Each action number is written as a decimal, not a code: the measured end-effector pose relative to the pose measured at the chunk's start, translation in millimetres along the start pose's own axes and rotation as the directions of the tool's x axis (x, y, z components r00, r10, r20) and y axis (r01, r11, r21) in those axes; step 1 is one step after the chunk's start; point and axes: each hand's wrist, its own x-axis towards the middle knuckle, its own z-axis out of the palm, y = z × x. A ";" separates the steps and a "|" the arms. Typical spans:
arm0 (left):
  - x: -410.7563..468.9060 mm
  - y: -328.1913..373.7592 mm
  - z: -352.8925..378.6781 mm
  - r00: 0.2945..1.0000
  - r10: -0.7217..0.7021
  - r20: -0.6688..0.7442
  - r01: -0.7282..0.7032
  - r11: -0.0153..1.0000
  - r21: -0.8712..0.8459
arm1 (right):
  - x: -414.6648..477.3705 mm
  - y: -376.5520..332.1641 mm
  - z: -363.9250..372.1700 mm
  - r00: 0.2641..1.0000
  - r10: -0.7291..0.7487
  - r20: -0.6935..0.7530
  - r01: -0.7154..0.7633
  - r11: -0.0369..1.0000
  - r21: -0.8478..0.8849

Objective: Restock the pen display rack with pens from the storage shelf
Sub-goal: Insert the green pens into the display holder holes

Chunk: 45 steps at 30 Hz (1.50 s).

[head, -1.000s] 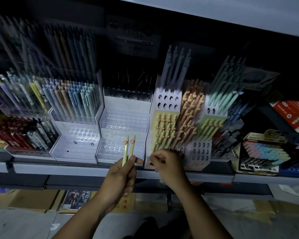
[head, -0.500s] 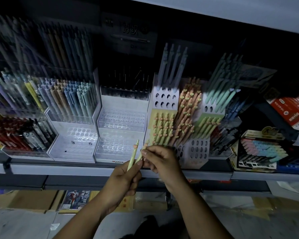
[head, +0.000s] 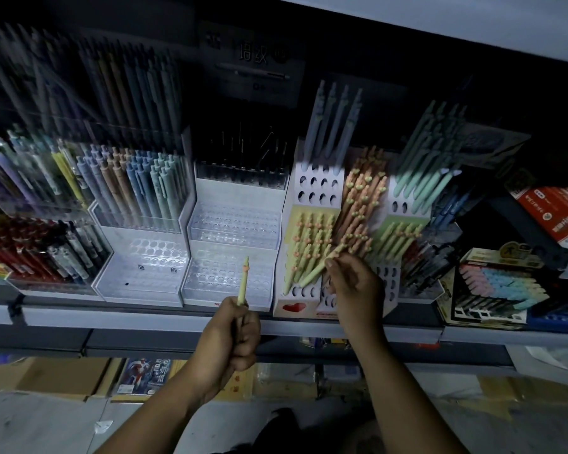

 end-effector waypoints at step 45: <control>-4.8 -4.6 10.5 0.963 0.250 -0.096 -0.239 0.964 0.116 | -14.2 -10.7 8.9 0.957 0.088 0.277 0.044 0.898 -0.438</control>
